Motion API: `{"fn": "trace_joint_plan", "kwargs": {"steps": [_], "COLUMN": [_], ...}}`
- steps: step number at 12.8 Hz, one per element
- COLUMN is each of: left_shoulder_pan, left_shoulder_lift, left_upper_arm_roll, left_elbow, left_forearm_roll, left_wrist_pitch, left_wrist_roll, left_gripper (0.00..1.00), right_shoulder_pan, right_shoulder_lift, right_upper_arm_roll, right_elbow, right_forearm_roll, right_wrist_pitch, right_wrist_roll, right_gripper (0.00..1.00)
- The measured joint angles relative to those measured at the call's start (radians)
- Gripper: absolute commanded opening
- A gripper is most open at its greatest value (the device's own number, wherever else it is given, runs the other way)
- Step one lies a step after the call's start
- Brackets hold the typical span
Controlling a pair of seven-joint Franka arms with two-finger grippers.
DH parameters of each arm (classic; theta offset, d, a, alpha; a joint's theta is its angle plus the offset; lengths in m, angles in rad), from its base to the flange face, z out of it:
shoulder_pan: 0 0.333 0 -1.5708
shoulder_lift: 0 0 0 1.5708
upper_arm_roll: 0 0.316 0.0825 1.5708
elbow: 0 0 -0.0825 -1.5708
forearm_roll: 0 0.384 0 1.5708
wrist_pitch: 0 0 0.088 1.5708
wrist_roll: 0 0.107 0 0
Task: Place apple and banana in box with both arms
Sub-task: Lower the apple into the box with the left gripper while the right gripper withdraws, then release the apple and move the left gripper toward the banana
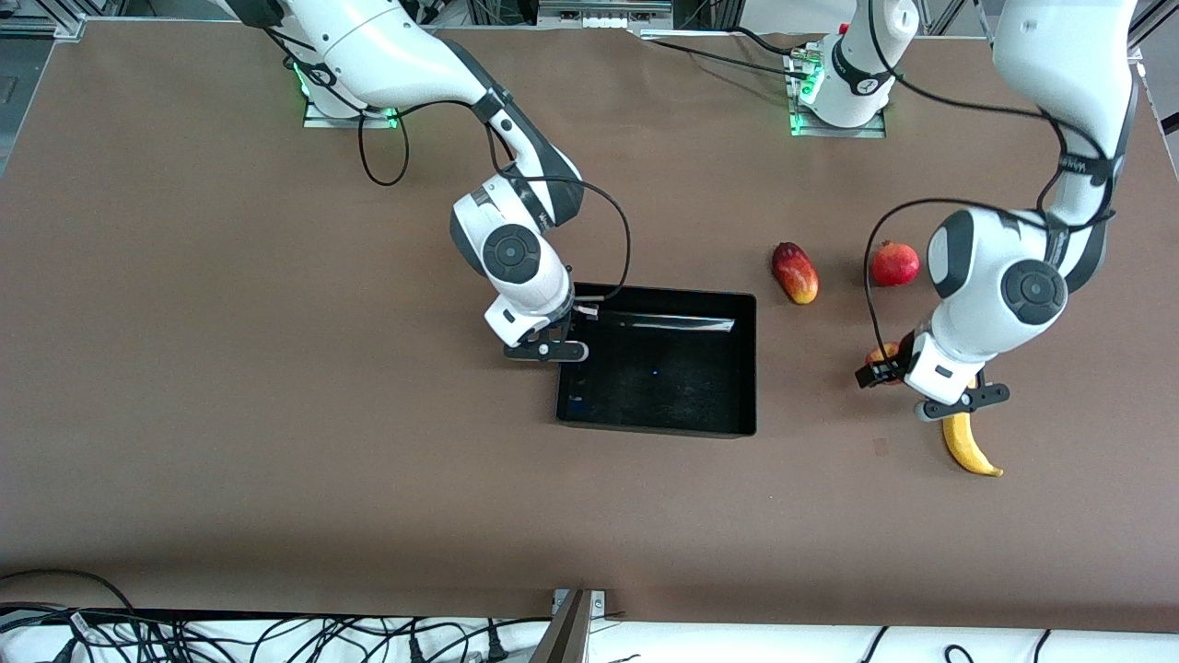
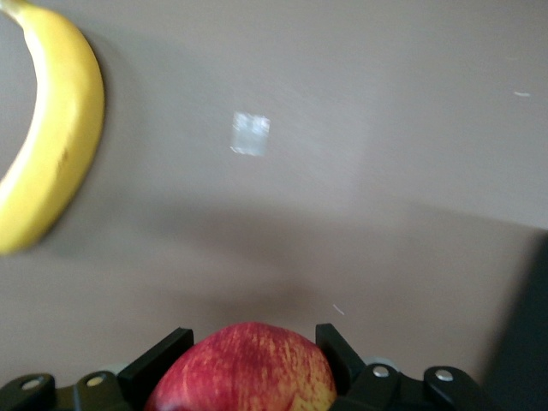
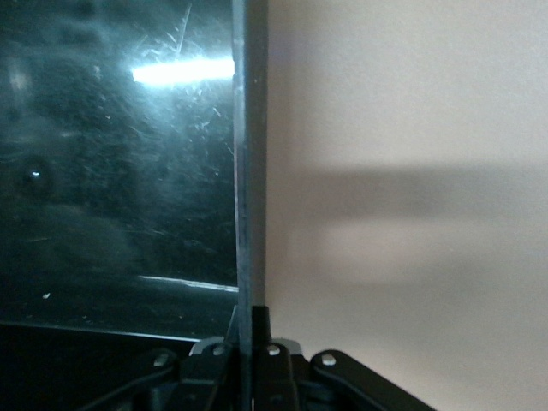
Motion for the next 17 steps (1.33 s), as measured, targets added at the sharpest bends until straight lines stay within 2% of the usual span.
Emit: {"fn": "trace_joint_plan", "kwargs": {"steps": [1, 4, 6, 9, 11, 14, 17], "left_shoulder_pan": [-0.014, -0.044, -0.085, -0.160, -0.223, -0.300, -0.325], "left_shoulder_lift": [-0.029, -0.053, -0.036, 0.026, 0.093, 0.186, 0.221], "left_upper_arm_roll": [-0.026, -0.131, -0.166, -0.183, -0.185, -0.186, -0.186], "left_elbow": [0.020, 0.050, 0.050, 0.059, 0.102, 0.162, 0.180], "left_forearm_roll": [0.000, 0.000, 0.005, 0.015, 0.054, 0.122, 0.125], "left_wrist_pitch": [-0.061, -0.127, -0.128, -0.124, -0.121, -0.102, -0.065], "left_wrist_roll": [-0.069, -0.263, -0.349, -0.385, -0.421, -0.472, -0.474], "left_gripper": [0.00, 0.00, 0.00, 0.00, 0.00, 0.00, 0.00], "right_shoulder_pan": [0.002, 0.003, 0.001, -0.027, -0.100, -0.227, -0.261], "right_shoulder_lift": [0.001, 0.001, -0.008, -0.101, -0.194, -0.313, -0.388], "right_upper_arm_roll": [0.000, -0.004, -0.022, -0.108, -0.163, -0.198, -0.267], "right_elbow": [0.000, 0.008, 0.027, 0.056, 0.061, 0.059, 0.056], "right_forearm_roll": [0.000, 0.000, 0.000, 0.000, 0.001, 0.004, 0.005], "right_wrist_pitch": [0.004, 0.007, 0.001, -0.159, -0.268, -0.405, -0.497], "right_wrist_roll": [0.001, 0.001, 0.000, -0.080, -0.174, -0.309, -0.423], "right_gripper": [0.99, 1.00, 1.00, 1.00, 1.00, 1.00, 1.00]}}
